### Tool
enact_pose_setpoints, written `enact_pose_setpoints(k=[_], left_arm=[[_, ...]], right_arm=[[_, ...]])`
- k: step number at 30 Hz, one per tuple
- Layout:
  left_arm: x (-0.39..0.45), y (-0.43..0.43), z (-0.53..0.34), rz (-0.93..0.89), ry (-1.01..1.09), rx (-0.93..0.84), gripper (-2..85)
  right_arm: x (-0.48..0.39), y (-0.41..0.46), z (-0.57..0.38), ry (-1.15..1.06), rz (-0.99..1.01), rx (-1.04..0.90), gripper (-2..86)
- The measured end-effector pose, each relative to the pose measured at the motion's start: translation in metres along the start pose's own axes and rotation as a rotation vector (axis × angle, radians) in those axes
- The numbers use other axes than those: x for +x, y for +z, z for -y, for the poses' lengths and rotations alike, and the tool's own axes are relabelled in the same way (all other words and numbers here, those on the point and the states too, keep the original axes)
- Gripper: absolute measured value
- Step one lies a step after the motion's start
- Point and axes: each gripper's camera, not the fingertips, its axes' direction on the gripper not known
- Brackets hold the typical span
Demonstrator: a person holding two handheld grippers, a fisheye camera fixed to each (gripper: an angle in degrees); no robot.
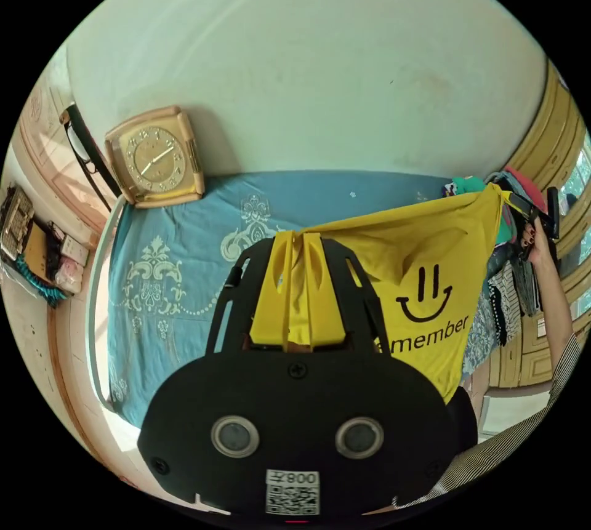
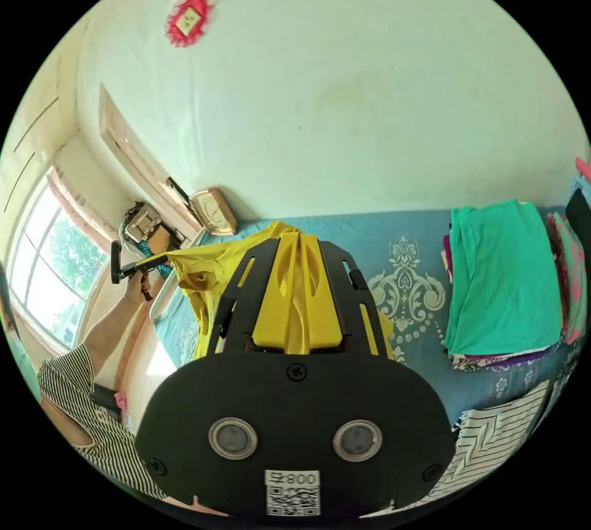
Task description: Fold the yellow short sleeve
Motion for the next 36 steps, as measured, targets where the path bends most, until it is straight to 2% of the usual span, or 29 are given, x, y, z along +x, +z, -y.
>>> enact_pose_setpoints(k=[3,5,8,14,19,21,24,28,32,36], left_arm=[[-0.009,0.077,0.006,0.023,-0.024,-0.073,2.3],[-0.017,0.11,-0.001,-0.015,-0.022,-0.102,2.5],[-0.022,0.163,-0.02,-0.103,0.003,-0.199,2.2],[-0.021,0.262,-0.031,-0.028,-0.012,-0.37,-0.3],[-0.022,0.3,-0.002,0.061,-0.025,-0.342,-0.1],[-0.033,0.297,0.02,0.162,-0.041,-0.272,0.4],[-0.064,0.285,0.047,0.305,-0.151,-0.154,0.2],[-0.094,0.293,0.06,0.324,-0.32,-0.061,-0.2],[-0.081,0.344,0.05,0.162,-0.326,-0.038,0.4],[-0.015,0.418,0.041,-0.048,-0.132,-0.113,0.7]], right_arm=[[0.092,0.077,-0.014,0.135,-0.065,-0.129,-0.2],[0.138,0.098,-0.038,0.175,-0.076,-0.166,-0.3],[0.196,0.105,-0.099,0.19,0.029,-0.193,-0.2],[0.255,0.084,-0.261,0.223,0.108,-0.313,-0.1],[0.289,0.054,-0.354,0.29,0.094,-0.353,0.0],[0.317,0.037,-0.376,0.332,0.087,-0.335,0.0],[0.352,0.025,-0.383,0.353,0.056,-0.316,0.3],[0.389,0.022,-0.369,0.354,0.011,-0.301,1.1],[0.432,0.029,-0.339,0.355,-0.055,-0.267,3.4],[0.477,0.026,-0.313,0.383,-0.082,-0.196,5.1]])
